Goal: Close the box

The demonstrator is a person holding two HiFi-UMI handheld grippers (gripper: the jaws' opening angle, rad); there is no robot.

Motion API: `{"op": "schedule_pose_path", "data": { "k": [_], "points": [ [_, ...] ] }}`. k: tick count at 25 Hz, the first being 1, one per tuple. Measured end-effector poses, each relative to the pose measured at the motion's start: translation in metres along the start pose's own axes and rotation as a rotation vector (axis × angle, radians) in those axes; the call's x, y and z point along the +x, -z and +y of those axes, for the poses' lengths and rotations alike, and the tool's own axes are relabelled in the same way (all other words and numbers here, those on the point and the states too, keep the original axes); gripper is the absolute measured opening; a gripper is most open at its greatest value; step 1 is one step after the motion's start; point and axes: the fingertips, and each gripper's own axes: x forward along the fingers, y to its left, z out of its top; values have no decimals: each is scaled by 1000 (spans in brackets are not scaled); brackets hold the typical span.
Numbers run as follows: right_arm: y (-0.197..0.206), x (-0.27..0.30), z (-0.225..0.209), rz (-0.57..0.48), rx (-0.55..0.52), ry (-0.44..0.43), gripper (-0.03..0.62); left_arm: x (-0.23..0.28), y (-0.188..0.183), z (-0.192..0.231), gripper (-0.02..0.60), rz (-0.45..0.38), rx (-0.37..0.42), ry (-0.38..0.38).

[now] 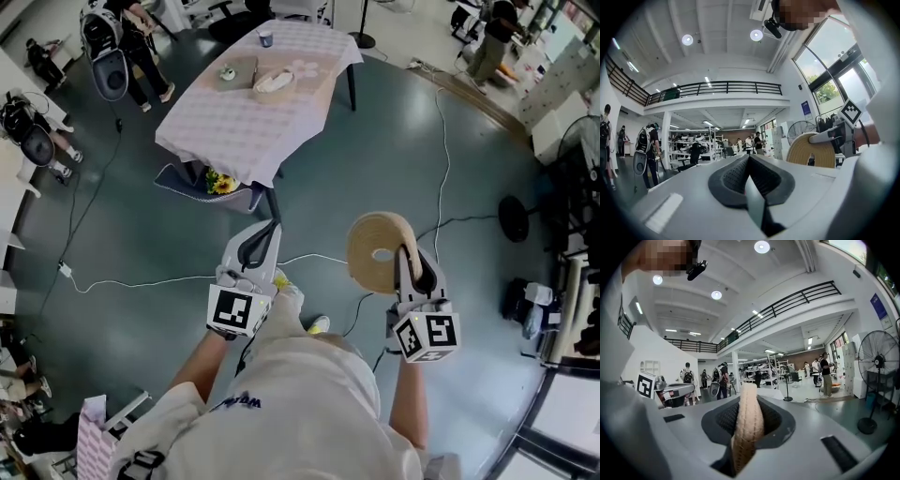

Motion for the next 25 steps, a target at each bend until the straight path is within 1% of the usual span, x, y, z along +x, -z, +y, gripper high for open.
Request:
{"op": "schedule_pose_path", "data": {
  "k": [5,8,11,16,20,22,25],
  "points": [
    [15,-11,-10,35,15,10,63,-6,9,-5,2,36,-2,-4],
    [18,-16,-17,37,28,15,64,-7,11,-6,2,44,1,-11],
    [19,-17,-20,45,32,11,63,-6,12,-6,2,53,-14,-21],
    [22,-5,-16,64,20,-61,63,-5,6,0,2,39,-43,-42],
    [28,12,-17,94,36,-82,63,-2,22,8,2,87,-60,-60],
    [26,22,-15,100,40,-94,63,3,28,13,2,121,-42,-64],
    [21,39,-10,101,48,-113,63,17,36,24,2,170,19,-82]
  ]
}}
